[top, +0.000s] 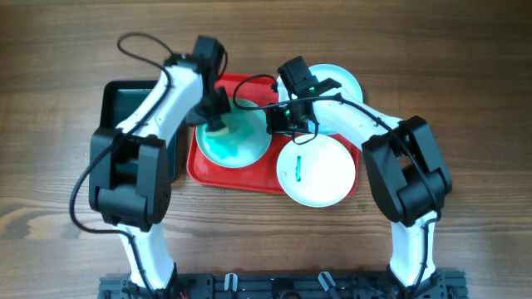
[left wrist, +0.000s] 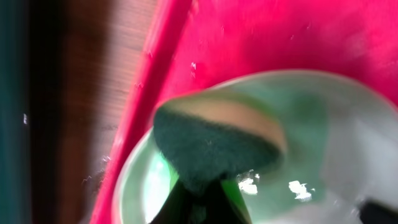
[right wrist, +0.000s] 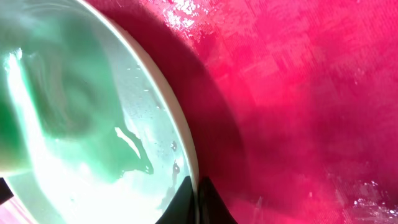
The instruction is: Clean dirty plates on tray and stack at the side
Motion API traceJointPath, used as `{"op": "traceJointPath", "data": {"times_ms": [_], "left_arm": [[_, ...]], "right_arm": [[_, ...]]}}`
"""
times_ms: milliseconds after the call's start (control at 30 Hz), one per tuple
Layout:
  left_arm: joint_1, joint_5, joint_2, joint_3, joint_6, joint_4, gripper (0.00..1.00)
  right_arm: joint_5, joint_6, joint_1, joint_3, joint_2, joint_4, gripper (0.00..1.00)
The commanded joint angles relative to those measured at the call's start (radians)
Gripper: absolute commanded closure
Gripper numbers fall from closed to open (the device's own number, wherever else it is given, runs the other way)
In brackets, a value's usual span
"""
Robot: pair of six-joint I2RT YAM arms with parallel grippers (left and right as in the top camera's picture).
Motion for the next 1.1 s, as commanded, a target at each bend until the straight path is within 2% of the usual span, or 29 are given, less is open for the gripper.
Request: {"op": "traceJointPath", "data": {"times_ms": [0, 167, 267, 433, 567, 667, 867, 1067], "left_arm": [[0.041, -0.061, -0.096, 0.176, 0.048, -0.140, 0.96], [0.167, -0.069, -0.138, 0.205, 0.089, -0.277, 0.96], [0.278, -0.069, -0.138, 0.200, 0.088, -0.306, 0.96], [0.408, -0.068, -0.138, 0.200, 0.072, -0.302, 0.96], [0.441, -0.068, -0.138, 0.172, 0.072, -0.274, 0.96], [0.439, -0.068, -0.138, 0.125, 0.072, -0.237, 0.96], [0.439, -0.056, -0.137, 0.048, 0.072, -0.198, 0.96], [0.439, -0.056, -0.137, 0.043, 0.072, -0.195, 0.96]], "right_arm": [[0.015, -0.001, -0.005, 0.011, 0.022, -0.010, 0.96], [0.025, -0.003, -0.004, 0.011, -0.008, -0.011, 0.96], [0.158, -0.005, 0.011, 0.011, -0.077, -0.020, 0.96], [0.488, -0.060, 0.094, 0.011, -0.216, -0.052, 0.96], [0.955, -0.098, 0.231, 0.011, -0.292, -0.078, 0.96], [1.229, -0.142, 0.331, 0.011, -0.292, -0.078, 0.96], [1.596, -0.164, 0.464, 0.011, -0.292, -0.065, 0.96], [1.830, -0.308, 0.537, 0.011, -0.292, 0.082, 0.96]]}}
